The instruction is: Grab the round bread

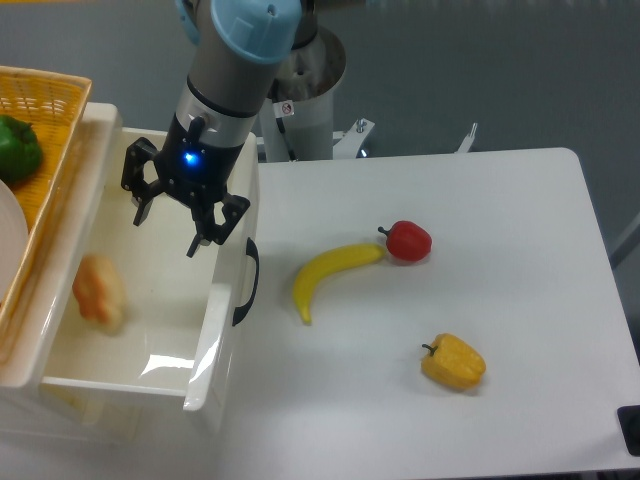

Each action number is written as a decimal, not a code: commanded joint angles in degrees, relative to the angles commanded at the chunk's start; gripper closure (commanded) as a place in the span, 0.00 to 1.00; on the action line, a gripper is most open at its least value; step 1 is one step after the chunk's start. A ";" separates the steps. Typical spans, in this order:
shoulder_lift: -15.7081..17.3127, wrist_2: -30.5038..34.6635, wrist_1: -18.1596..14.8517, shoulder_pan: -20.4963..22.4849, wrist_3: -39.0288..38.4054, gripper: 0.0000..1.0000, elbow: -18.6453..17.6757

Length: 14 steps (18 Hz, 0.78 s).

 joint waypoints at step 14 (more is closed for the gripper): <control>-1.67 10.35 3.52 7.91 9.83 0.00 -0.44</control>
